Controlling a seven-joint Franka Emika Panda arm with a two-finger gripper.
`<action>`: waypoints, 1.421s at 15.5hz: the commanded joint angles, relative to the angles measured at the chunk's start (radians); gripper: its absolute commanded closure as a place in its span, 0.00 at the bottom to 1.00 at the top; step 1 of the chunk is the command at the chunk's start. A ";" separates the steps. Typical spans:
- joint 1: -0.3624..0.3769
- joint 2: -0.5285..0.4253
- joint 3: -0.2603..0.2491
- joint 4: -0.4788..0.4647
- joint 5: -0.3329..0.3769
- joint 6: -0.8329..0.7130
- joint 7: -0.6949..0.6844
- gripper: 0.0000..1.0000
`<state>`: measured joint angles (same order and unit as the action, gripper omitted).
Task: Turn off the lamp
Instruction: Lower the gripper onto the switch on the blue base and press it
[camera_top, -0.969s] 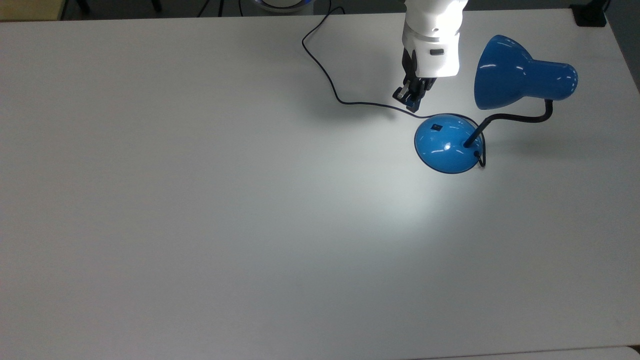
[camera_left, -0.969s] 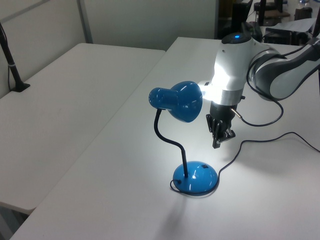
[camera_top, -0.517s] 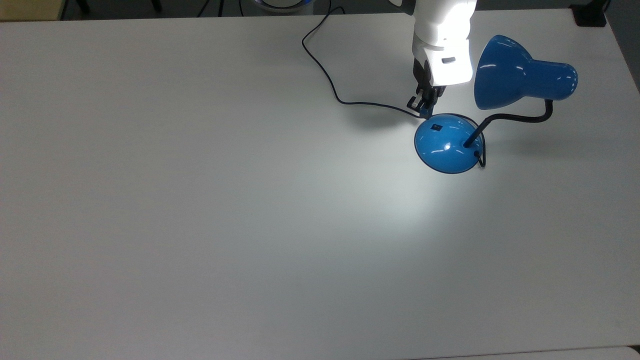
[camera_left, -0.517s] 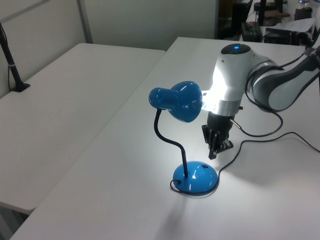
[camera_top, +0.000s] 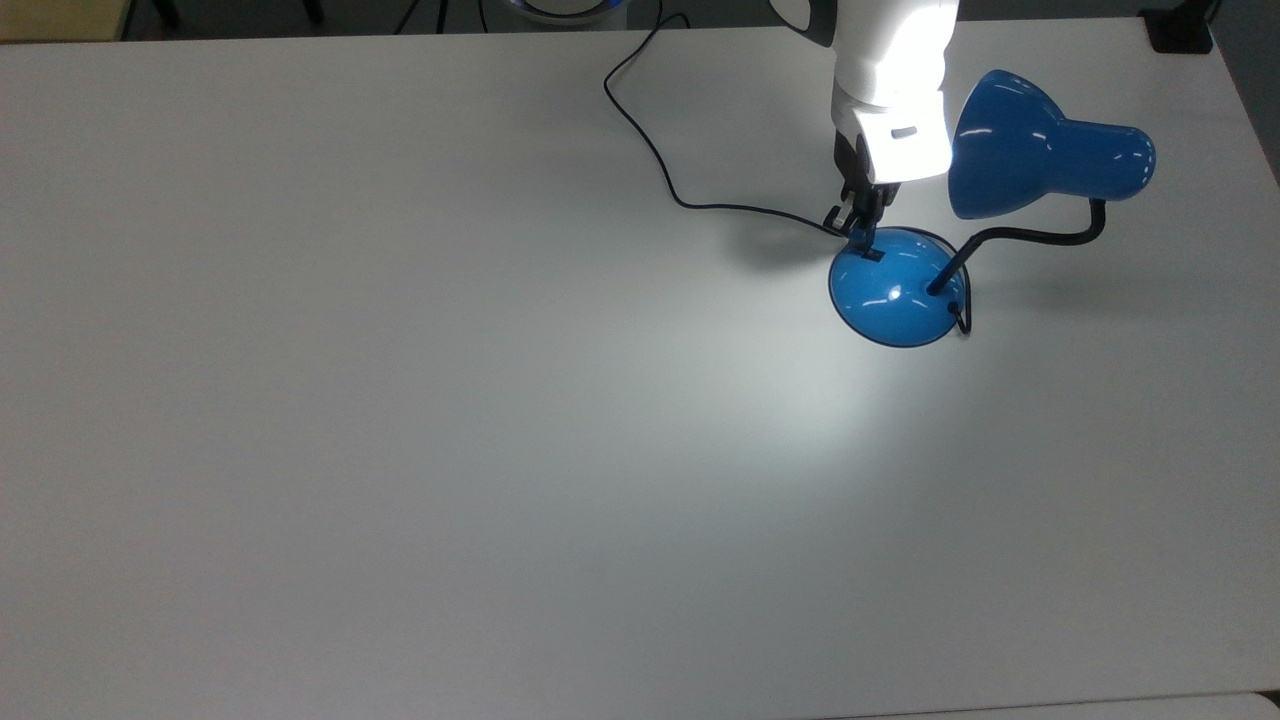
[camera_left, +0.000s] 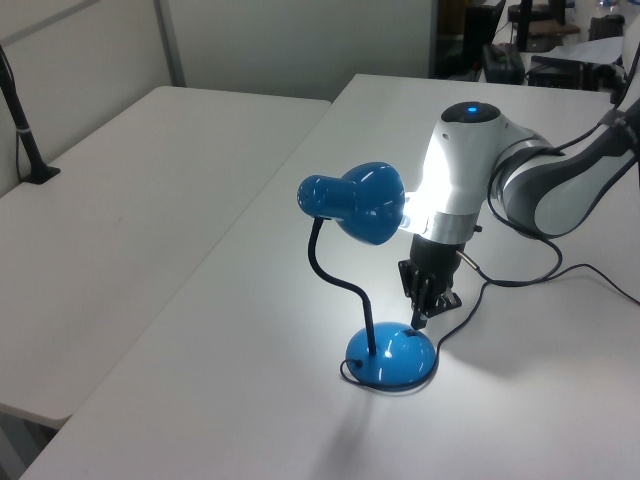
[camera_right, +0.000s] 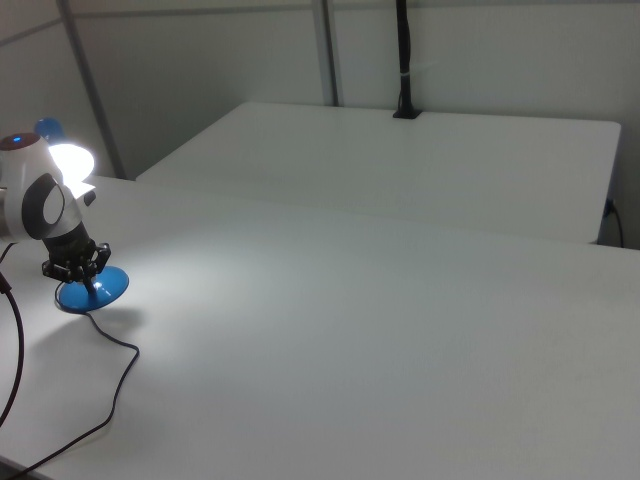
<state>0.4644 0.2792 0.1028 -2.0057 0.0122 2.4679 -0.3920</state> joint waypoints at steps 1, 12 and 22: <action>0.002 0.017 0.000 -0.001 0.025 0.023 -0.037 1.00; 0.002 -0.003 0.000 -0.001 0.023 -0.021 -0.027 1.00; 0.003 0.006 0.000 0.021 0.025 -0.018 -0.021 1.00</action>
<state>0.4643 0.2867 0.1032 -1.9942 0.0122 2.4667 -0.3946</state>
